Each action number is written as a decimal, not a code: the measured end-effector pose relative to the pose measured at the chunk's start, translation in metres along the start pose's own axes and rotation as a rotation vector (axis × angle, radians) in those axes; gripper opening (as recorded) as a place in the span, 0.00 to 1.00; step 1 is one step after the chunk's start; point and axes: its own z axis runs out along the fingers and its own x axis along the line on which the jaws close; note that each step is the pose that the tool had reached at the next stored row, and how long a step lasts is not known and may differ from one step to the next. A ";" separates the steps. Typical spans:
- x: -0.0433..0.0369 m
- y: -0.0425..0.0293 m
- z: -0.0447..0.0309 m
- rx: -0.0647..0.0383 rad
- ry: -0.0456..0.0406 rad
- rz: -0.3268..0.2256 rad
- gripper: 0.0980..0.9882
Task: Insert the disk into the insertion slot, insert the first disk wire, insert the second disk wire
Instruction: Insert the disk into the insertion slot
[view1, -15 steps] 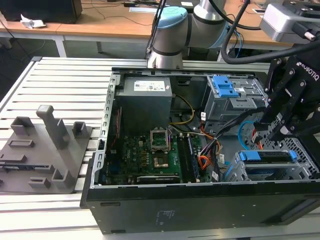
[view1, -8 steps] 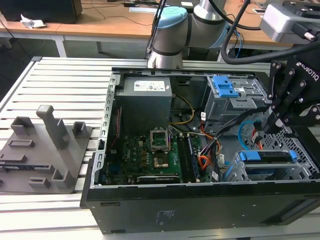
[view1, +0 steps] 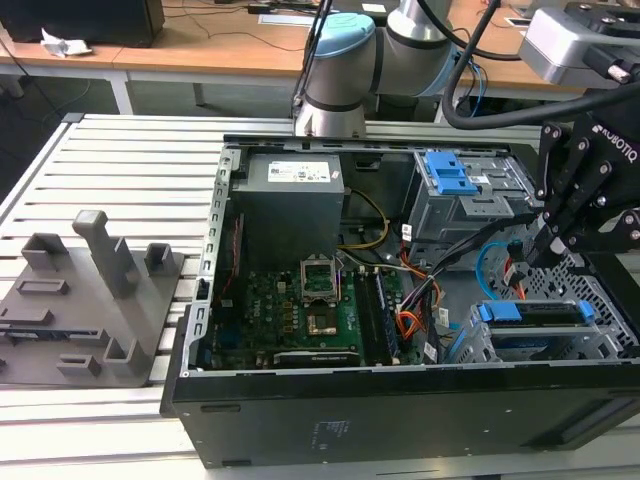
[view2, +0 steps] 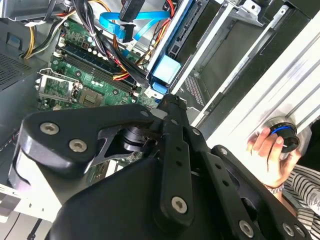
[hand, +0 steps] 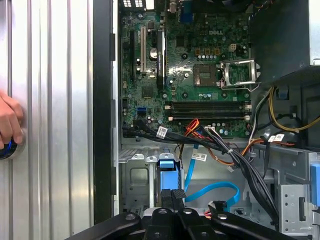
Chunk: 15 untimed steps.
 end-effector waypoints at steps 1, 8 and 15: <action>0.0000 -0.0001 0.0001 0.000 0.0000 0.000 0.01; -0.0001 -0.0006 0.0080 0.000 0.0000 0.000 0.01; -0.0001 -0.0008 0.0143 0.000 -0.0001 0.000 0.01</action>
